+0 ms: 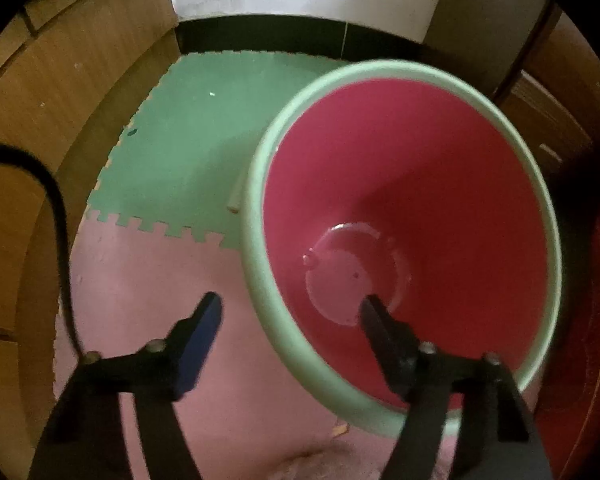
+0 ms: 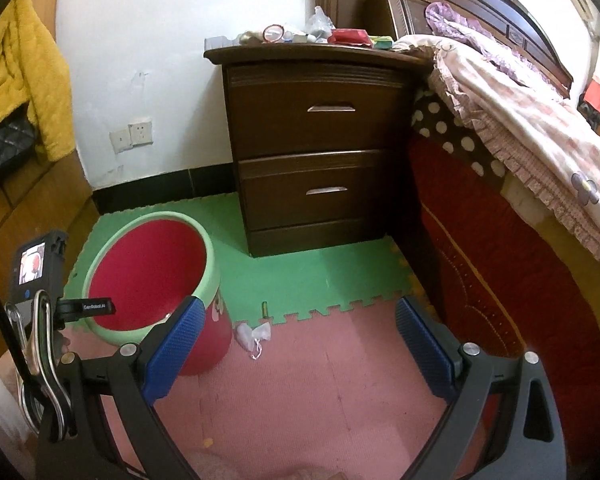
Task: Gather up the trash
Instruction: 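Move the left gripper to the green rim of the red bucket and grasp it, then lift the bucket with the left gripper while the right gripper approaches the white mesh bag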
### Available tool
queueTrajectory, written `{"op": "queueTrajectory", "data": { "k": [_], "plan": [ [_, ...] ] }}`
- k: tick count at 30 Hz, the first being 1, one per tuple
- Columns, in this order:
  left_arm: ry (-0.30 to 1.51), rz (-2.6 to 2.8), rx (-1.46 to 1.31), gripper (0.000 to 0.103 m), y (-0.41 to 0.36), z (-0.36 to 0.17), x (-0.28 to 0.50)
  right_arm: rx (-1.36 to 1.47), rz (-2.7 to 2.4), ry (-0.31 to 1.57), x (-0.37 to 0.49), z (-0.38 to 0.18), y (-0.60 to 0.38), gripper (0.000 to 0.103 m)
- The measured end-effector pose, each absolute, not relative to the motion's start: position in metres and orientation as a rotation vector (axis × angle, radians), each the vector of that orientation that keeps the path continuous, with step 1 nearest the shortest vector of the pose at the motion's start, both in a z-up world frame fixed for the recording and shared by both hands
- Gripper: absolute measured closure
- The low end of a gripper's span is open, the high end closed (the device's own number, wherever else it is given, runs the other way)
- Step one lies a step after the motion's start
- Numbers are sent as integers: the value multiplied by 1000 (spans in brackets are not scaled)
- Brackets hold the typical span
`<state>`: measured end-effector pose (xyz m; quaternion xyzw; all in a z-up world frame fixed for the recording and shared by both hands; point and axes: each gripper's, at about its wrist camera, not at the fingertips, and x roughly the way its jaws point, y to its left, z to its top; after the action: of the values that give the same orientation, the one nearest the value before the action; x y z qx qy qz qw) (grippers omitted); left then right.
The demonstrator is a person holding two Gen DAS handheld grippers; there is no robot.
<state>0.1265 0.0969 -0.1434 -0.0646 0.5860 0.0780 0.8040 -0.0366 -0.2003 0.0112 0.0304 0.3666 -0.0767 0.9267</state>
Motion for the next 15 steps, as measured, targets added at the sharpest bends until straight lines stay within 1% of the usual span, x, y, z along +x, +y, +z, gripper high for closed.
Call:
{"op": "queueTrajectory", "data": {
  "k": [1, 3, 5, 7, 8, 15],
  "plan": [
    [1269, 170, -139, 39, 97, -146, 128, 63, -159, 756, -35, 10, -200, 5],
    [1287, 170, -149, 47, 100, -149, 128, 65, -159, 763, -33, 7, -201, 5],
    [1311, 177, -154, 52, 102, -153, 130, 64, -165, 771, -31, 4, -202, 5],
    [1328, 176, -170, 61, 103, -156, 131, 61, -169, 775, -30, 1, -202, 5],
    [1339, 173, -175, 68, 103, -157, 132, 60, -172, 779, -30, -1, -202, 5],
    [1378, 183, -196, 71, 104, -159, 131, 57, -174, 801, -24, -8, -202, 5]
  ]
}}
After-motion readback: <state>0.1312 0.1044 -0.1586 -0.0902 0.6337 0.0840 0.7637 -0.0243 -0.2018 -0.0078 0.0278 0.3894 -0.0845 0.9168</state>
